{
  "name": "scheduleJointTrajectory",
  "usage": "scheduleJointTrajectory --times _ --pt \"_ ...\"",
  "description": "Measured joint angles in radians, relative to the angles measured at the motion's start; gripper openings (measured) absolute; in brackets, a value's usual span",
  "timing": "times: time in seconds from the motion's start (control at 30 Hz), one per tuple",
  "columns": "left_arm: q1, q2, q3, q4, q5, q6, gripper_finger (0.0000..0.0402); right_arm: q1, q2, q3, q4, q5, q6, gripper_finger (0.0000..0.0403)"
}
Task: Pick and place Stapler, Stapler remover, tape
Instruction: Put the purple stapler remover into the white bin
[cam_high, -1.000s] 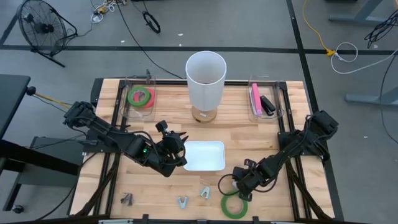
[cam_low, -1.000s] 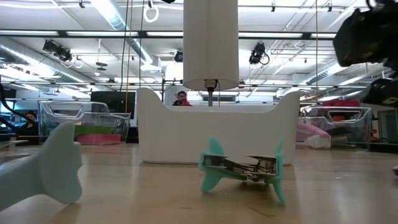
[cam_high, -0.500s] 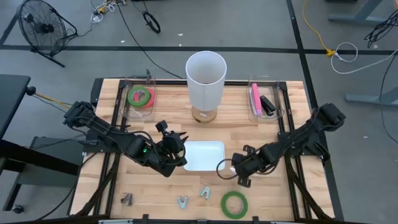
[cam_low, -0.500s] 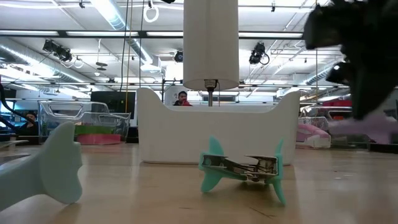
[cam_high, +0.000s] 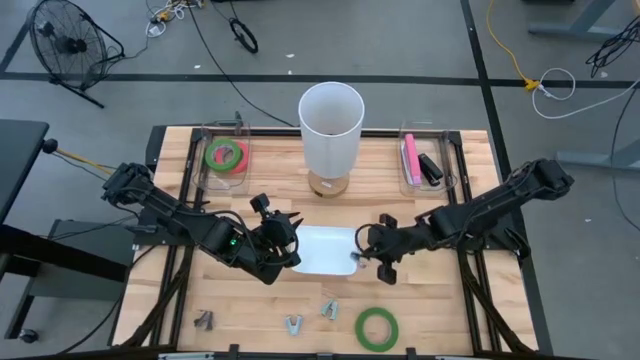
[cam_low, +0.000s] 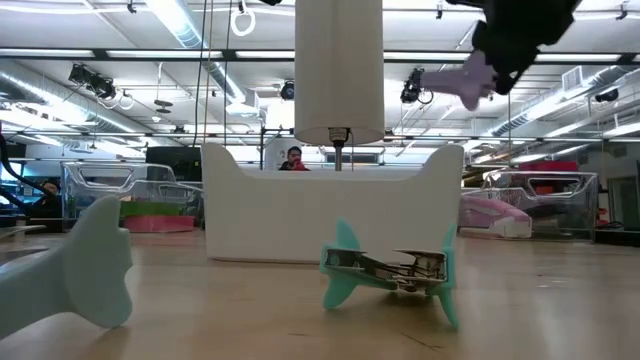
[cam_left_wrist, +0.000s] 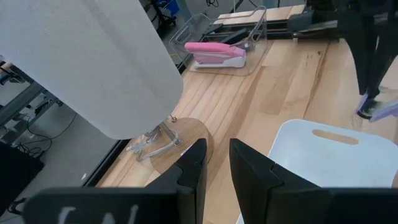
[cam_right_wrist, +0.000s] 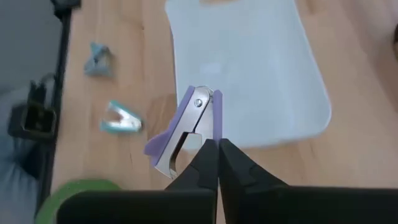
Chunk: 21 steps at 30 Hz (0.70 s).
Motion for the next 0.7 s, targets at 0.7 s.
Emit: scheduleJointTrajectory --times 0.7 --pt "0.006 0.0 0.0 -0.008 0.0 0.0 0.0073 -0.14 0.08 0.001 0.259 -0.022 -0.109 0.001"
